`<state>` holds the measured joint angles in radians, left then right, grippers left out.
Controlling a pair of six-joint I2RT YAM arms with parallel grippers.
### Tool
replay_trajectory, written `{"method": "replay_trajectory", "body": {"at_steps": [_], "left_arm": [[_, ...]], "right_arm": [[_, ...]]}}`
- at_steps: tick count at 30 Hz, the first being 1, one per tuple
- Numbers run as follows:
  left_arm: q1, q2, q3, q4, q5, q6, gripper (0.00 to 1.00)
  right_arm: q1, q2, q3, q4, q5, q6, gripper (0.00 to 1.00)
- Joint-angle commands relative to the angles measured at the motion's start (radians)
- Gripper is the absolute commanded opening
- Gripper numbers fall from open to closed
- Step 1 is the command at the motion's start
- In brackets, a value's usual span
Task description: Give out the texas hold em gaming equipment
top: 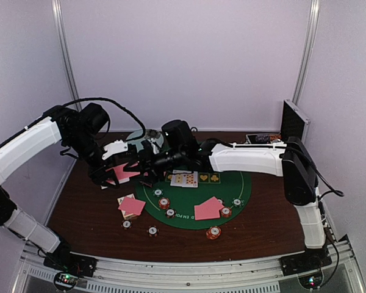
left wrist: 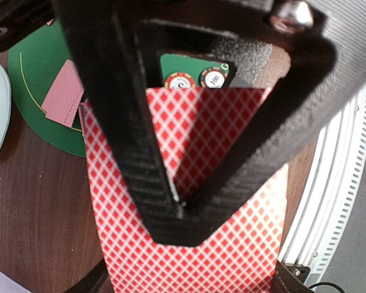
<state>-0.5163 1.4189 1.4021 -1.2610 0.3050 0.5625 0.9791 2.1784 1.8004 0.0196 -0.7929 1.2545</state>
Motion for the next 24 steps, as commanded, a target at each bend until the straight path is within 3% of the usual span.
{"method": "replay_trajectory", "body": {"at_steps": [1, 12, 19, 24], "left_arm": [[0.003, -0.030, 0.005, 0.017, 0.006, -0.001, 0.00], [0.002, -0.026, 0.006, 0.017, 0.009, -0.001, 0.00], [0.003, -0.023, 0.012, 0.016, 0.008, -0.002, 0.00], [0.002, -0.026, 0.011, 0.016, 0.003, -0.002, 0.00]], "right_arm": [[-0.013, -0.077, -0.009, -0.013, -0.014, -0.021, 0.43], [-0.023, -0.142, -0.064, -0.045, -0.027, -0.025, 0.22], [-0.022, -0.142, -0.086, -0.023, -0.040, -0.002, 0.19], [-0.023, -0.133, -0.083, 0.004, -0.052, 0.009, 0.11]]}}
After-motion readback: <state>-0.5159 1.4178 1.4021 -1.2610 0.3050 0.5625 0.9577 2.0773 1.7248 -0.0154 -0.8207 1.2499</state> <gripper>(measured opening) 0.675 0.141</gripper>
